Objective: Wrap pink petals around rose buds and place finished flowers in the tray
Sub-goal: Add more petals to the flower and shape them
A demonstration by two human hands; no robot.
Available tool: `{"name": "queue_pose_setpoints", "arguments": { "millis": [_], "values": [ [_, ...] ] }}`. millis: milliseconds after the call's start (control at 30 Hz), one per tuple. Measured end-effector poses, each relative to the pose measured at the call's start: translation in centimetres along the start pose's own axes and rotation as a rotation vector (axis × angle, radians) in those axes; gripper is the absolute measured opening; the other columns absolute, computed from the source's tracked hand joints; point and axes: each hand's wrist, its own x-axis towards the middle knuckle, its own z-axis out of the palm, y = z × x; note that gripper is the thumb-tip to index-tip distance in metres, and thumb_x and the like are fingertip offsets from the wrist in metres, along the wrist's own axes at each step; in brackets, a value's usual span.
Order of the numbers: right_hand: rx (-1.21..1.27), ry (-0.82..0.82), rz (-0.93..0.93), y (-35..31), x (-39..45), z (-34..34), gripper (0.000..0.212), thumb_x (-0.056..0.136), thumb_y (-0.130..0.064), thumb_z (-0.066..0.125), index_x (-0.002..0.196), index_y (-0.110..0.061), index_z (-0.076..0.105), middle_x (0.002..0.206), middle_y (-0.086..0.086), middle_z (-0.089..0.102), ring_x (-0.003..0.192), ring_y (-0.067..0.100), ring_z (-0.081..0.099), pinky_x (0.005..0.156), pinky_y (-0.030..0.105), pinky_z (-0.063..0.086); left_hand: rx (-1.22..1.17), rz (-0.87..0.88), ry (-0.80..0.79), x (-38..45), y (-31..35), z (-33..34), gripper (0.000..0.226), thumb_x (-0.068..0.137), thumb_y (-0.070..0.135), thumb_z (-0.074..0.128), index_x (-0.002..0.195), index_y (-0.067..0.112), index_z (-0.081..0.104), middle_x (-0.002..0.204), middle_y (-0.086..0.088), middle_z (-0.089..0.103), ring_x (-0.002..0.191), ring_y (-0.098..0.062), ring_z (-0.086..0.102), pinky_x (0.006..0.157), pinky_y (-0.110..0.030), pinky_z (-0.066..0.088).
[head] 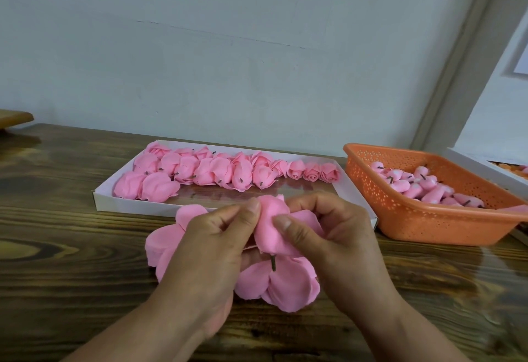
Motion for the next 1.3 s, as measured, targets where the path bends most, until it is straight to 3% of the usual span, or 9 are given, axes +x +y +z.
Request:
{"name": "queue_pose_setpoints", "arguments": {
  "millis": [67, 367, 533, 767, 867, 1000, 1133, 1200, 1300],
  "values": [
    [-0.005, 0.022, -0.006, 0.2, 0.0, 0.2, 0.010, 0.072, -0.016, 0.072, 0.078, -0.016, 0.065, 0.077, 0.003, 0.068, 0.071, 0.021, 0.065, 0.062, 0.028, 0.055, -0.004, 0.002, 0.033, -0.1, 0.0, 0.0, 0.028, 0.070, 0.036, 0.059, 0.085, 0.021, 0.077, 0.089, -0.011, 0.076, 0.083, -0.023, 0.074, 0.065, -0.031, 0.059],
    [-0.119, 0.032, -0.127, 0.4, -0.1, 0.7, 0.011, 0.074, -0.010, 0.069, 0.075, -0.017, 0.061, 0.077, -0.009, 0.062, 0.072, 0.005, 0.059, 0.069, 0.017, 0.048, 0.032, 0.012, 0.154, -0.1, 0.0, 0.2, 0.011, 0.062, 0.033, 0.063, 0.062, 0.023, 0.067, 0.072, -0.013, 0.072, 0.061, -0.021, 0.071, 0.053, -0.034, 0.057],
    [-0.196, -0.018, -0.115, 0.1, -0.1, 0.6, 0.025, 0.077, -0.014, 0.066, 0.098, -0.027, 0.068, 0.095, -0.015, 0.068, 0.095, 0.000, 0.062, 0.081, 0.010, 0.045, 0.020, 0.038, 0.160, 0.0, 0.0, 0.3, 0.016, 0.063, 0.032, 0.062, 0.069, 0.024, 0.074, 0.077, -0.011, 0.074, 0.063, -0.018, 0.071, 0.051, -0.030, 0.056],
    [-0.291, 0.002, -0.113, 0.2, 0.0, 0.5, 0.028, 0.080, -0.020, 0.063, 0.107, -0.019, 0.069, 0.100, -0.013, 0.067, 0.097, -0.003, 0.059, 0.082, 0.008, 0.042, -0.039, 0.022, 0.097, -0.2, 0.4, 0.3, 0.025, 0.066, 0.033, 0.064, 0.078, 0.015, 0.076, 0.084, -0.013, 0.075, 0.076, -0.022, 0.074, 0.057, -0.026, 0.057],
    [-0.306, 0.028, -0.096, 0.3, 0.1, 0.4, 0.031, 0.079, -0.022, 0.062, 0.109, -0.019, 0.068, 0.101, -0.015, 0.067, 0.097, -0.004, 0.059, 0.082, 0.008, 0.043, -0.039, 0.019, 0.057, -0.3, 0.6, 0.1, 0.035, 0.053, 0.033, 0.074, 0.077, 0.007, 0.075, 0.082, -0.016, 0.074, 0.071, -0.022, 0.072, 0.058, -0.027, 0.058],
    [-0.186, 0.069, -0.067, 0.3, 0.1, 0.3, 0.023, 0.075, -0.021, 0.066, 0.094, -0.033, 0.062, 0.081, -0.016, 0.065, 0.079, 0.000, 0.061, 0.071, 0.016, 0.050, -0.058, -0.039, 0.038, -0.2, 0.5, -0.1, 0.035, 0.055, 0.017, 0.072, 0.085, -0.001, 0.073, 0.086, -0.020, 0.073, 0.071, -0.023, 0.071, 0.059, -0.028, 0.059],
    [-0.086, 0.075, -0.032, 0.1, 0.1, -0.1, 0.033, 0.062, -0.039, 0.078, 0.084, -0.024, 0.059, 0.080, 0.000, 0.066, 0.079, 0.021, 0.063, 0.070, 0.041, 0.054, -0.145, -0.035, 0.053, -0.1, 1.2, 0.0, 0.017, 0.057, 0.013, 0.068, 0.071, 0.006, 0.074, 0.075, -0.014, 0.073, 0.064, -0.018, 0.070, 0.054, -0.023, 0.056],
    [-0.108, 0.019, -0.016, 0.1, 0.2, -0.4, 0.034, 0.059, -0.036, 0.081, 0.081, -0.020, 0.062, 0.080, 0.002, 0.067, 0.080, 0.021, 0.064, 0.072, 0.041, 0.054, -0.175, -0.024, 0.088, 0.0, 1.5, -0.1, 0.019, 0.056, 0.012, 0.067, 0.072, 0.003, 0.071, 0.068, -0.012, 0.070, 0.057, -0.015, 0.067, 0.050, -0.022, 0.055],
    [-0.182, -0.049, -0.051, 0.2, 0.1, -0.2, 0.023, 0.063, -0.022, 0.079, 0.079, -0.010, 0.067, 0.081, 0.003, 0.065, 0.081, 0.017, 0.062, 0.075, 0.033, 0.051, -0.189, -0.036, 0.114, 0.1, 1.6, -0.2, 0.030, 0.057, 0.013, 0.068, 0.084, 0.001, 0.069, 0.079, -0.018, 0.071, 0.063, -0.020, 0.068, 0.054, -0.025, 0.057]
  ]
}}
